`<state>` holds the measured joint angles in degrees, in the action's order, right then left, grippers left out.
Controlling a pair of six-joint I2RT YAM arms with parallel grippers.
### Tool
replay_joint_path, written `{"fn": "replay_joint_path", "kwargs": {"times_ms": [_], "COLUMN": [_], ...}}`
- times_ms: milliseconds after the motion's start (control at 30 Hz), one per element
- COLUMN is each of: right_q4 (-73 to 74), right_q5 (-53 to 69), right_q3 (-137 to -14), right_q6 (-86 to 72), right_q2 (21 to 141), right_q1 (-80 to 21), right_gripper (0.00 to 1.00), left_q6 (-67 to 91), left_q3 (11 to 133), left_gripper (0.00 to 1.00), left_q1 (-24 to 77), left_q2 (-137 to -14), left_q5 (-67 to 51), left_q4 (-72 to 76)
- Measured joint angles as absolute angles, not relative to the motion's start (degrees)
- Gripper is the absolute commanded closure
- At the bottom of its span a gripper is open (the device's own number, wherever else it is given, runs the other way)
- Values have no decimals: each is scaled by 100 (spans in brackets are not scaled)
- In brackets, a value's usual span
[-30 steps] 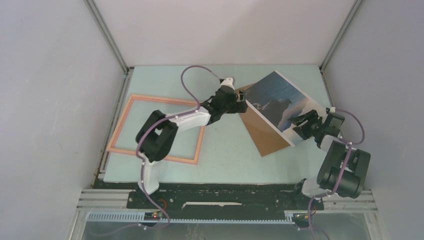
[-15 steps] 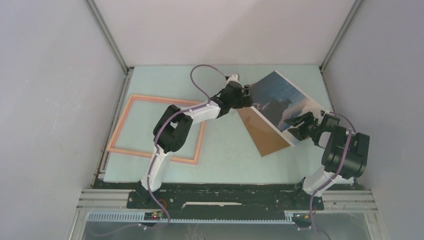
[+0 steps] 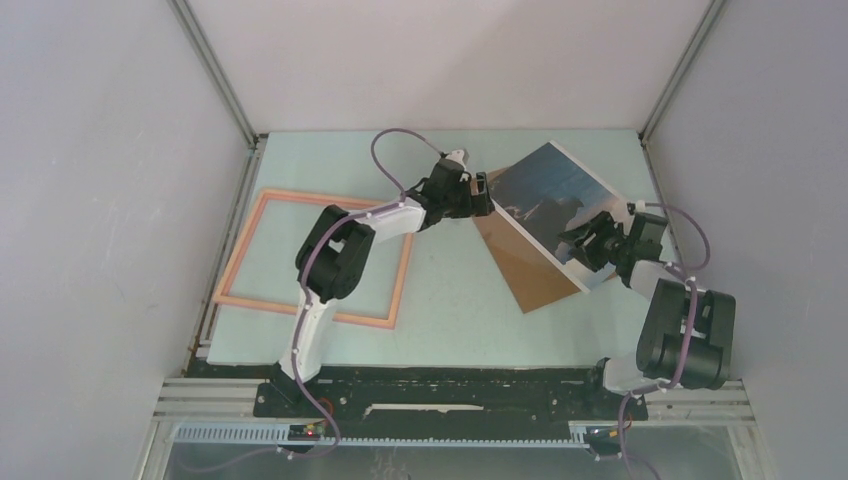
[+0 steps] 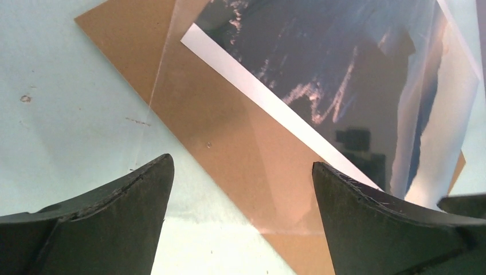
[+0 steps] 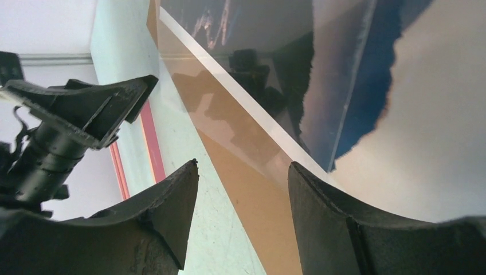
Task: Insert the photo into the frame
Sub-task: Pick up the photo frame item at the center of the board.
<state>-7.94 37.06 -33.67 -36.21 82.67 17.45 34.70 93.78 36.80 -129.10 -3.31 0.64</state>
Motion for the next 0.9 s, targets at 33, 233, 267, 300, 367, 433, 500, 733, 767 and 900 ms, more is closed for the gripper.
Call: {"fn": "replay_joint_path", "kwargs": {"times_ms": [33, 233, 267, 300, 367, 433, 500, 733, 767, 900], "right_q4": [-735, -613, -593, -574, -510, -443, -392, -349, -351, -364], "right_q5": [3649, 3562, 3557, 3555, 3535, 3507, 3489, 3450, 3448, 3454], "right_q3": [-3446, -3859, -3900, -3933, -3986, -3988, -3988, -4077, -4093, -4110], "right_q6": [-3583, -3492, -3483, -3474, -3454, -3430, -3404, -3323, -3321, -3315], "right_q2": [8272, 8777, 8895, 8997, 9220, 9319, 9341, 9404, 9424, 9476], "right_q1": [1667, 1435, 1431, 1428, 1422, 1422, 1422, 1398, 1378, 1367], "right_gripper": [34, 35, 35, 36, 36, 36, 36, 36, 36, 36], "left_q6": [3371, 2803, 2738, 2683, 2639, 2639, 2644, 2674, 2694, 2768], "left_q3": [9308, 9205, 9212, 9240, 9338, 9572, 9762, 9828, 9839, 9850], "left_gripper": [0, 0, 0, 0, 0, 0, 0, 0, 0, 0], "left_q1": [3688, 3699, 3699, 3695, 3686, 3675, 3677, 3677, 3677, 3677], "left_q2": [-12803, -12180, -12112, -12081, -12114, -12274, -12464, -12844, -12881, -12932], "left_q5": [-373, -176, -91, 5, 130, 276, 445, 766, 766, 768], "left_q4": [45, -165, -198, -257, -445, -770, -952, -1479, -1551, -1693]}}
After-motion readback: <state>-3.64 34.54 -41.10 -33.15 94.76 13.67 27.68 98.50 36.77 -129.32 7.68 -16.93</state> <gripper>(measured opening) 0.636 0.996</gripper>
